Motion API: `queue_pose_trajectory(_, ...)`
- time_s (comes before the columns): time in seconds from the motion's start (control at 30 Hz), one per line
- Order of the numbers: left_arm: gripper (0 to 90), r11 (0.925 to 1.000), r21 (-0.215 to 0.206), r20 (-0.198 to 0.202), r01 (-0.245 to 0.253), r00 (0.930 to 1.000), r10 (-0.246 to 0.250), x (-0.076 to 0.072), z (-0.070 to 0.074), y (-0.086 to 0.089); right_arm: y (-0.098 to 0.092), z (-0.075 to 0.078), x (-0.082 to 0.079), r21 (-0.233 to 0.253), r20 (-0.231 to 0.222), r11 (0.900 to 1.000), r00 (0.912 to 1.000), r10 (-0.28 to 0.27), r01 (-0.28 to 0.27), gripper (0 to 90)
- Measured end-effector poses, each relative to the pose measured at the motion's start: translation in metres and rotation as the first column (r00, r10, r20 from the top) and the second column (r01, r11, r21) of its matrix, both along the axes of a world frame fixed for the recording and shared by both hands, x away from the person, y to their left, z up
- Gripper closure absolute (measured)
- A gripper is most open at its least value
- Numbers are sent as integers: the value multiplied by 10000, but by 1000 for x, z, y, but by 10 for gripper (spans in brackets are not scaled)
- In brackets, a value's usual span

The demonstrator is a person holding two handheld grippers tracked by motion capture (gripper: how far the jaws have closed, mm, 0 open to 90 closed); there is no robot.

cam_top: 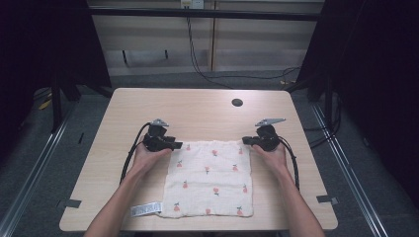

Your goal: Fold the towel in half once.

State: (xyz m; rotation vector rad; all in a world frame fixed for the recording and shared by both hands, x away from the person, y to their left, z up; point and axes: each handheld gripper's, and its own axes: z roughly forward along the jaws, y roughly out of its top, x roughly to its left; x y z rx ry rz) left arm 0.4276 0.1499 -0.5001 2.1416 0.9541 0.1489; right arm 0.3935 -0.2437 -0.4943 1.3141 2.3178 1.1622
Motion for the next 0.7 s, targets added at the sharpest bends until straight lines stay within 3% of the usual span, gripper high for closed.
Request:
queue_pose_trajectory(0.2,498,9998,-54,105,-185,9998,185,2,-3,2,3,-4,-1,-31,10,9999,9999,126,-126,880)
queue_pose_trajectory(0.3,568,9995,-68,5,298,9996,-298,1,-3,1,2,-5,-1,-13,-86,9999,9999,136,-136,879)
queue_pose_trajectory(0.33,623,9982,-253,-89,535,9985,-538,1,-4,0,1,-4,-1,132,-42,9997,9998,186,-186,879)
queue_pose_trajectory(0.4,647,9966,-358,-258,736,9969,-745,0,-4,0,1,-2,-2,249,-32,9995,9998,211,-210,880)
queue_pose_trajectory(0.47,741,9964,-236,-124,815,9966,-819,-1,-4,-1,1,-2,-2,261,-60,9994,9997,245,-244,880)
queue_pose_trajectory(0.5,741,9965,-127,-43,825,9966,-825,-2,-4,-1,1,-1,-1,261,-59,9993,9996,286,-285,881)
queue_pose_trajectory(0.57,846,9954,-302,-73,908,9958,-911,-1,-6,1,2,-2,-3,329,-132,9991,9995,289,-285,882)
queue_pose_trajectory(0.7,864,9950,-373,-109,931,9956,-936,-1,-5,2,2,-1,-3,510,-107,9982,9994,336,-330,883)
